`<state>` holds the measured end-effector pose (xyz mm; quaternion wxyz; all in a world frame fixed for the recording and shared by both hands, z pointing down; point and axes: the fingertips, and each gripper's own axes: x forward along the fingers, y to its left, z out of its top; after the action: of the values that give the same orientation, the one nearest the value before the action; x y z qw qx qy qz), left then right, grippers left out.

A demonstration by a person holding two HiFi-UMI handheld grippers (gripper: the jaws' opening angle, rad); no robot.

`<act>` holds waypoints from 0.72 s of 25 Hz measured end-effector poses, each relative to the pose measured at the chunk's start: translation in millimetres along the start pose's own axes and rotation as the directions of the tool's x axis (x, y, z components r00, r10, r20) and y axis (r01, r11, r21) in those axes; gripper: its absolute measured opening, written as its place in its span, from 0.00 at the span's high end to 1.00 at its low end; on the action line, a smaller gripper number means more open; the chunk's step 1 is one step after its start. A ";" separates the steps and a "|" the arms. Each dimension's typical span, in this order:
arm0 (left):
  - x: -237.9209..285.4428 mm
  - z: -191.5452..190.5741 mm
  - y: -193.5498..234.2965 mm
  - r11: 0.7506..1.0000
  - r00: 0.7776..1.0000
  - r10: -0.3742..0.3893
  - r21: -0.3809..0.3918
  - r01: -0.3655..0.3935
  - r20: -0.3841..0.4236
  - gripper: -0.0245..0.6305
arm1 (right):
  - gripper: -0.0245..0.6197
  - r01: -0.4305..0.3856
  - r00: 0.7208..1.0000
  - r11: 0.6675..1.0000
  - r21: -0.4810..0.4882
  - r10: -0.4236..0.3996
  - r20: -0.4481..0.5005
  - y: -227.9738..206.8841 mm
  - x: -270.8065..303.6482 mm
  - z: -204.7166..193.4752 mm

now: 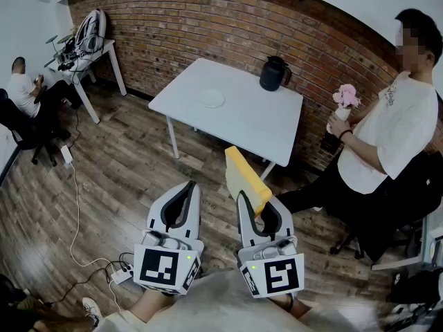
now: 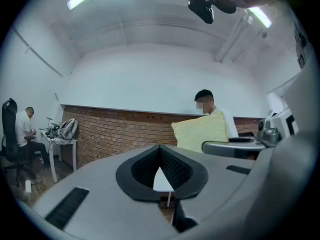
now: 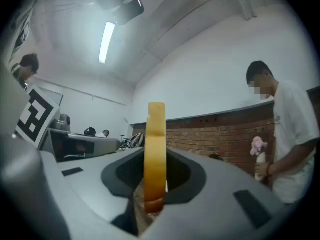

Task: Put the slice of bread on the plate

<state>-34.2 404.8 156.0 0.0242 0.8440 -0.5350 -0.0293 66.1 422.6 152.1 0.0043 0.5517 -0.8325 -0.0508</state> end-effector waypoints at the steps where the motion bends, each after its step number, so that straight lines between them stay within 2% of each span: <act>1: 3.4 -0.5 1.6 1.000 1.000 0.000 0.004 0.000 0.003 0.95 | 0.82 -0.005 1.000 1.000 0.000 0.005 0.004 1.1 4.5 -1.9; 8: 17.4 -2.1 9.8 1.000 1.000 -0.016 0.021 0.016 0.009 0.95 | 0.82 -0.004 1.000 1.000 0.009 0.003 0.016 1.5 21.8 -6.5; 18: 38.5 -10.4 0.2 1.000 1.000 0.006 0.018 -0.006 0.000 0.95 | 0.82 -0.039 0.999 0.999 0.038 0.039 -0.001 -22.5 26.1 -19.7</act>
<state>-17.2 369.9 165.6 0.0165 0.8425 -0.5379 -0.0244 77.8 388.3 168.4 -0.0044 0.5353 -0.8440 -0.0346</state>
